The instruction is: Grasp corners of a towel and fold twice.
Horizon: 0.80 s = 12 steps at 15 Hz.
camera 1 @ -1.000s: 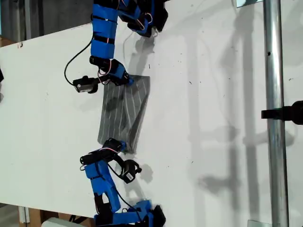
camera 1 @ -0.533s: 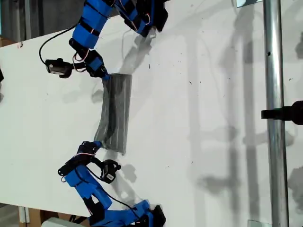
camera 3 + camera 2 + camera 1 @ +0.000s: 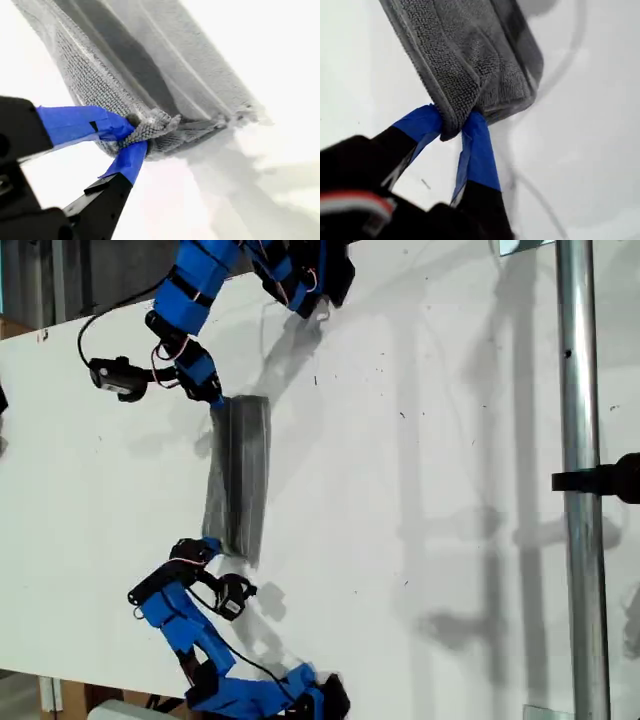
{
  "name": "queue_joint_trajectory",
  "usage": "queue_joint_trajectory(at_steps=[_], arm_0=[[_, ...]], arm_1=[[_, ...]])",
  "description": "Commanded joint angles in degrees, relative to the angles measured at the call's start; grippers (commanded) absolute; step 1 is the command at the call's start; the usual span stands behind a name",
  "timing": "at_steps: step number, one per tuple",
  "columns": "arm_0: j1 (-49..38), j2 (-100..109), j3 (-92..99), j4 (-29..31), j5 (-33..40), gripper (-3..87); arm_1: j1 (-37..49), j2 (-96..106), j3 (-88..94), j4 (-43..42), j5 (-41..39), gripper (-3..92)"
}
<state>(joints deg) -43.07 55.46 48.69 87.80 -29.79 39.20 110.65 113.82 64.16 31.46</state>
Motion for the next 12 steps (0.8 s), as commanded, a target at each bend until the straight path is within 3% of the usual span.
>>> queue_joint_trajectory(at_steps=[1, 4, 5, 6, 7, 9, 12], arm_0=[[1.8, -1.7, -1.1, 3.3, -2.3, 4.4], [1.2, -2.5, -1.1, 6.6, -3.7, 10.7], [1.4, -1.8, -1.1, 7.8, -2.9, 22.5], [1.7, 0.7, 0.7, 8.4, -3.1, 28.9], [2.2, 5.4, 3.9, 8.7, -4.0, 32.0], [3.2, 17.2, 9.1, 8.6, -6.2, 33.3], [3.1, 28.8, 19.4, 7.6, -9.8, 29.1]], arm_1=[[-2.6, 0.7, 3.3, -1.2, 3.2, -0.2], [-4.5, -6.2, 6.0, -4.3, 5.4, -0.2], [-5.0, -6.9, 5.1, -3.7, 5.4, 5.1], [-5.4, -6.9, 3.5, -1.1, 5.4, 22.5], [-6.1, -6.8, 0.1, 4.3, 5.5, 29.6], [-4.1, -4.7, -6.4, 17.1, 8.3, 21.6], [5.3, 11.7, 1.8, 22.4, 10.5, 21.1]])
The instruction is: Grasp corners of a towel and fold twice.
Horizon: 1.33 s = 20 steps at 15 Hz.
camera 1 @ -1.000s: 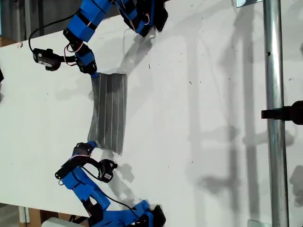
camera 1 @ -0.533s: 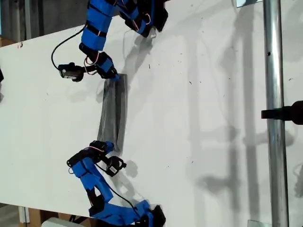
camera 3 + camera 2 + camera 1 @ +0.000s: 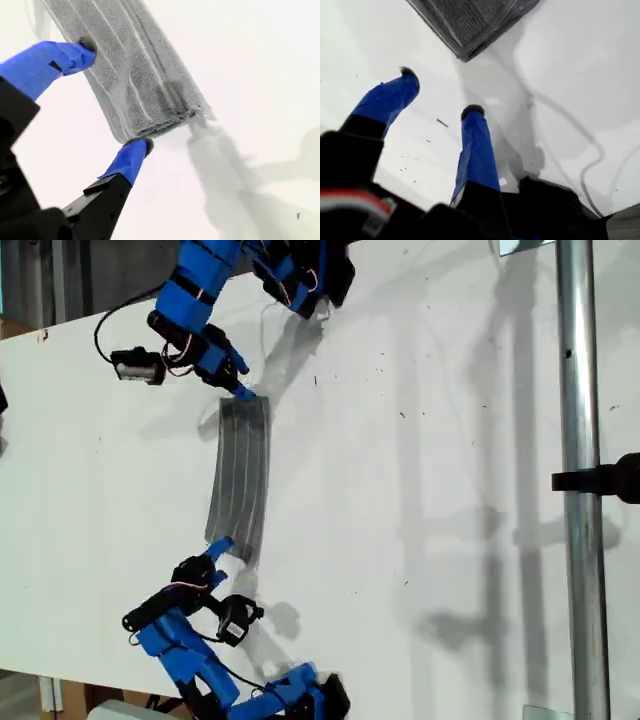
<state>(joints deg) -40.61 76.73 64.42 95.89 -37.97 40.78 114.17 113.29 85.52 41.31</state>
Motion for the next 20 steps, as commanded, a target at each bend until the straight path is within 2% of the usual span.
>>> queue_joint_trajectory(at_steps=[1, 2, 3, 4, 5, 6, 7, 8, 9, 10, 11, 12, 15, 20], arm_0=[[1.9, 12.0, 10.2, -3.3, -1.8, 25.5], [3.8, 19.2, 19.5, -9.5, -2.3, 17.0], [5.6, 30.3, 31.1, -17.1, -2.2, 14.0], [6.1, 41.2, 41.7, -22.0, -2.0, 13.1], [5.4, 47.9, 49.5, -23.1, -4.0, 7.3], [6.2, 52.8, 57.6, -25.3, -6.9, 5.6], [8.9, 57.4, 65.6, -29.1, -9.6, 4.5], [11.1, 62.8, 72.5, -32.0, -12.0, 4.8], [10.9, 72.5, 80.0, -32.6, -14.5, 4.3], [11.2, 88.0, 88.7, -33.3, -12.9, -0.2], [11.6, 108.2, 96.5, -31.6, -9.7, -2.9], [11.7, 123.0, 102.2, -28.7, -11.0, -3.0], [13.4, 122.6, 104.9, -28.0, -15.1, -2.9], [12.7, 122.6, 106.3, -27.3, -17.0, -2.9]], arm_1=[[5.6, 12.7, 7.4, 0.0, 1.3, 18.2], [6.0, 15.7, 12.2, -2.3, 1.8, 11.1], [5.4, 17.2, 16.3, -5.1, 3.2, 12.6], [4.8, 16.6, 18.9, -6.9, 6.3, 26.5], [4.2, 16.4, 21.5, -9.9, 7.8, 34.4], [3.5, 16.4, 24.1, -12.4, 8.6, 43.1], [2.8, 17.4, 27.1, -14.9, 9.7, 49.0], [2.3, 20.5, 30.5, -17.4, 10.9, 49.5], [2.3, 24.3, 33.5, -19.1, 12.0, 49.5], [4.1, 26.7, 35.8, -19.7, 13.0, 49.5], [6.1, 27.2, 37.4, -21.2, 13.1, 49.3], [7.6, 25.0, 38.4, -24.3, 13.1, 48.8], [8.3, 7.1, 31.6, -32.3, 13.1, 48.4], [5.3, -12.9, 17.9, -45.4, 15.1, 42.9]])
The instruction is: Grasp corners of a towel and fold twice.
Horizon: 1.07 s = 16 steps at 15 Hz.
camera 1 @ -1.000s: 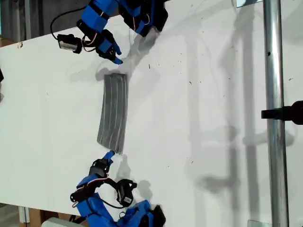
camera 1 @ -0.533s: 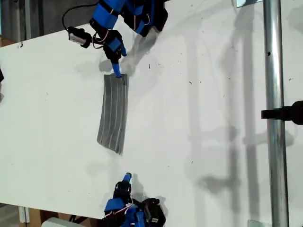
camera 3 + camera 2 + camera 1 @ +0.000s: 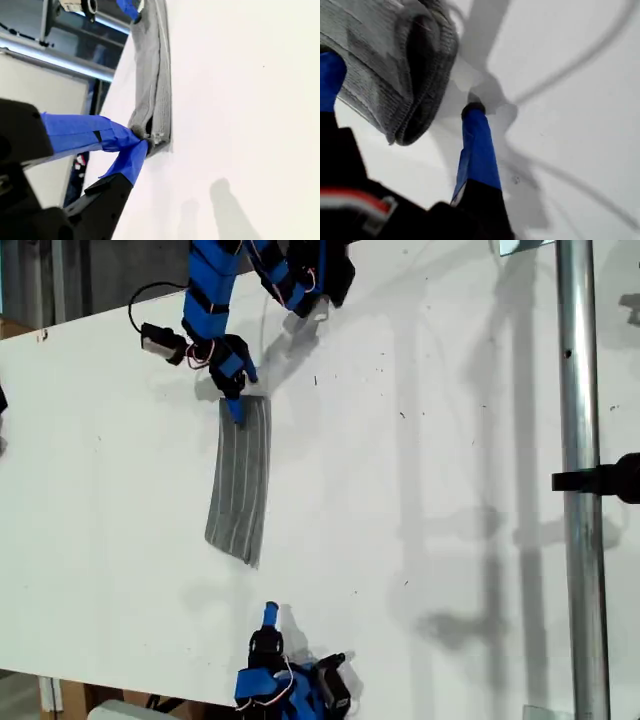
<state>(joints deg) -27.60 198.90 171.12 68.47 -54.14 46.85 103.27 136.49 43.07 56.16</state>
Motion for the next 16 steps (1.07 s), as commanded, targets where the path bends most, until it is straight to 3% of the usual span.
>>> queue_joint_trajectory(at_steps=[1, 3, 4, 5, 9, 11, 13, 16], arm_0=[[-0.4, 0.4, -0.4, 0.2, -0.7, -2.9], [-0.5, 0.4, -0.7, 0.4, -0.5, -2.9], [-0.6, 0.4, -0.7, 0.5, -0.3, -2.9], [-0.6, 0.4, -0.6, 0.5, -0.3, -2.9], [-0.6, 0.4, -0.5, 0.4, 0.2, -2.9], [-1.0, 0.4, -0.3, 0.2, 0.4, -2.9], [-1.1, 0.4, -0.4, 0.2, 0.4, -2.9], [-0.4, 0.4, -0.8, 0.4, 0.2, -2.9]], arm_1=[[-1.7, -4.7, -7.5, -5.6, 0.5, 41.1], [-4.8, -9.8, -11.6, -11.8, 0.6, 32.9], [-6.2, -11.1, -13.2, -13.4, 1.0, 5.1], [-6.7, -10.6, -14.2, -11.9, 1.0, -0.2], [-6.4, 4.1, -21.4, 34.8, -4.9, -0.2], [-7.8, 9.6, -18.7, 48.4, -3.3, -0.2], [-12.3, 2.5, -23.6, 48.2, -1.6, -0.2], [-18.2, -2.5, -35.0, 24.8, -4.8, -0.2]])
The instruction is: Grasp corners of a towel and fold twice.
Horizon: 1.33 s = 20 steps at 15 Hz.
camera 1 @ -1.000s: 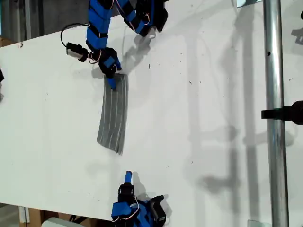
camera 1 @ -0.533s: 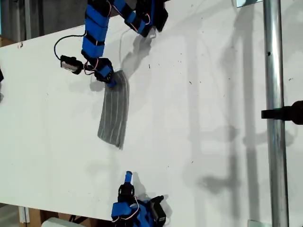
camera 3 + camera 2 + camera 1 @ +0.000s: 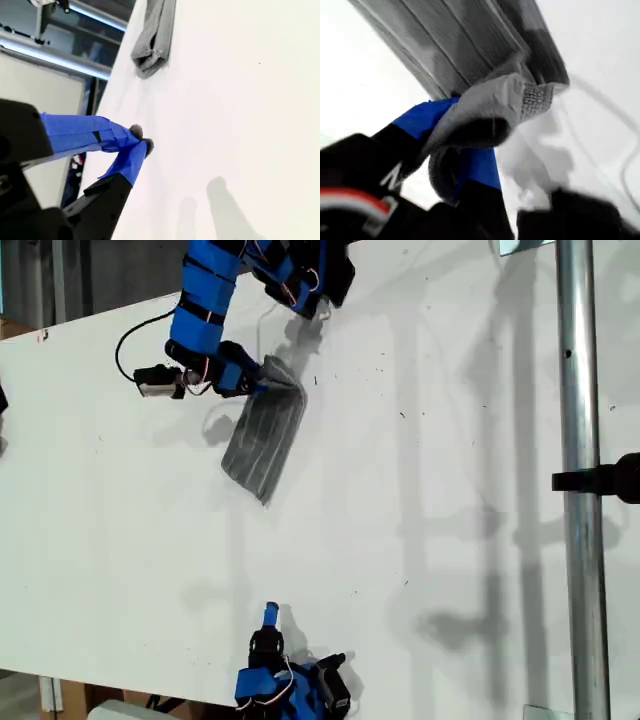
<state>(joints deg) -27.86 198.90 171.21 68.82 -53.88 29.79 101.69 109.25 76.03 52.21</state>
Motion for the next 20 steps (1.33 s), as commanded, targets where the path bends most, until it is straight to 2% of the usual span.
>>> queue_joint_trajectory(at_steps=[1, 5, 6, 7, 8, 11, 12, 13, 15, 16, 20], arm_0=[[-0.2, 0.4, -0.9, 0.0, -0.2, -2.9], [-0.1, 0.4, -1.0, 0.1, -0.4, -2.9], [-0.1, 0.4, -1.0, 0.1, -0.4, -2.9], [-0.1, 0.4, -1.0, 0.0, -0.4, -2.9], [-0.1, 0.4, -1.1, 0.2, -0.4, -2.9], [0.0, 0.4, -1.1, -0.2, -0.4, -2.9], [0.0, 0.4, -1.3, -0.3, -0.3, -2.9], [0.0, 0.4, -1.4, -0.3, 0.0, -2.9], [-0.3, 0.4, -1.0, -0.4, -0.4, -2.9], [-0.4, 0.4, -0.4, -0.4, -3.0, -2.9], [0.3, 0.4, 4.6, -3.0, -6.2, -2.9]], arm_1=[[-1.4, -2.5, -11.2, -12.7, -1.2, -0.2], [0.4, -6.7, -9.8, -31.4, -1.0, -0.2], [0.8, -6.8, -5.5, -40.3, -0.8, 9.6], [1.3, -8.2, -6.5, -41.2, 1.8, 47.0], [1.6, -6.5, -6.4, -42.0, 1.8, 38.6], [6.6, 14.9, 0.7, -42.7, 1.1, 23.0], [9.8, 22.5, 6.6, -43.2, 1.1, 14.4], [11.7, 28.3, 11.8, -40.0, 1.1, -0.2], [11.2, 43.9, 26.2, -32.4, 2.1, -0.2], [10.4, 55.0, 34.6, -27.9, 4.5, -0.2], [6.1, 85.3, 50.0, -0.8, 9.6, 0.8]])
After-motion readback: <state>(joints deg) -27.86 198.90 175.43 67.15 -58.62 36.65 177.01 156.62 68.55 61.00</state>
